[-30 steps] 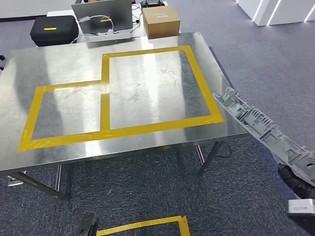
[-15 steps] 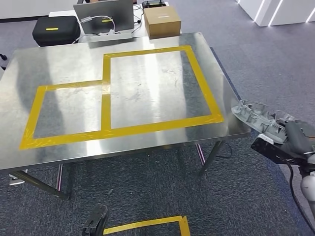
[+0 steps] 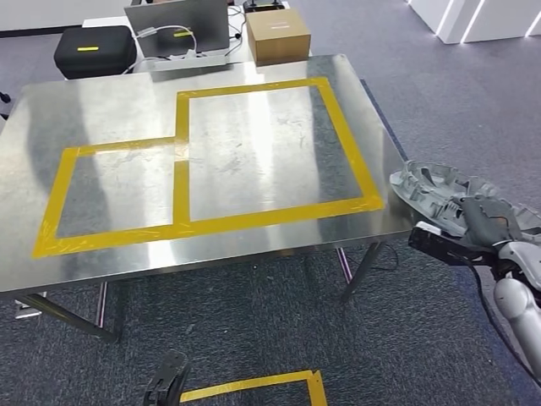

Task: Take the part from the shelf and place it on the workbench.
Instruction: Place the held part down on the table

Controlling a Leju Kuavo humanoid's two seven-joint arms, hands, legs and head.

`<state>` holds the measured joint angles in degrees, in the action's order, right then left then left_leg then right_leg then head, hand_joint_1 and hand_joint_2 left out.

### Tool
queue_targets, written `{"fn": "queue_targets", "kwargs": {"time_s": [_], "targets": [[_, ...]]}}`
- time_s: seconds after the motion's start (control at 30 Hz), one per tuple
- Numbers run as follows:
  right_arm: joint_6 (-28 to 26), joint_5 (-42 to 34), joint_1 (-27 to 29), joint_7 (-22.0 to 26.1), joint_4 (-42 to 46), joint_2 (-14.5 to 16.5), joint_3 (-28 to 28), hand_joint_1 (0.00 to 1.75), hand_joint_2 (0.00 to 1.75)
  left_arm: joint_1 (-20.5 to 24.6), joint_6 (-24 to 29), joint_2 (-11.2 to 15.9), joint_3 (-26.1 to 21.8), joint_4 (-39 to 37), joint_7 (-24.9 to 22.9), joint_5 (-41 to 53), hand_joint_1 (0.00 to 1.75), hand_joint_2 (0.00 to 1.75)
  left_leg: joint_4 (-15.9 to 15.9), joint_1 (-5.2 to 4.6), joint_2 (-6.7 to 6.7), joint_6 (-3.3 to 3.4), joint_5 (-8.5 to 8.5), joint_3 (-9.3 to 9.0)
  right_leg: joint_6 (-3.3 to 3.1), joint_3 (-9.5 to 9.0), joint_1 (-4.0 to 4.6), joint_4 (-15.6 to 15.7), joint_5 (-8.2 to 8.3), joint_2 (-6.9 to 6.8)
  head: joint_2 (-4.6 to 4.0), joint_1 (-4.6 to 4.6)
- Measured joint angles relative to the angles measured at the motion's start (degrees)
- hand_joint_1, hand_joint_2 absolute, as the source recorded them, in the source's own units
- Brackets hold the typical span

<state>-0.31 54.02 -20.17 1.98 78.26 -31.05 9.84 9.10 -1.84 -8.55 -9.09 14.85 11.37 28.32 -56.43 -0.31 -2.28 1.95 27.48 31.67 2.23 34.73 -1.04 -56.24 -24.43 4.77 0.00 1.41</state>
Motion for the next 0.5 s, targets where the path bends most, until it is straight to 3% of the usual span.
{"fn": "queue_targets", "kwargs": {"time_s": [0.5], "targets": [[3.54, 6.83, -11.10, -0.42, -7.36, 1.17, 15.10, 1.75, 1.75, 0.81, -0.36, -0.30, 3.34, 0.14, -1.86, -0.09, 0.00, 0.00, 0.00, 0.01, 0.06, -0.06, -0.05, 0.00, 0.00, -0.01, -0.01, -0.04, 0.03, 0.05, 0.00, -0.01]]}}
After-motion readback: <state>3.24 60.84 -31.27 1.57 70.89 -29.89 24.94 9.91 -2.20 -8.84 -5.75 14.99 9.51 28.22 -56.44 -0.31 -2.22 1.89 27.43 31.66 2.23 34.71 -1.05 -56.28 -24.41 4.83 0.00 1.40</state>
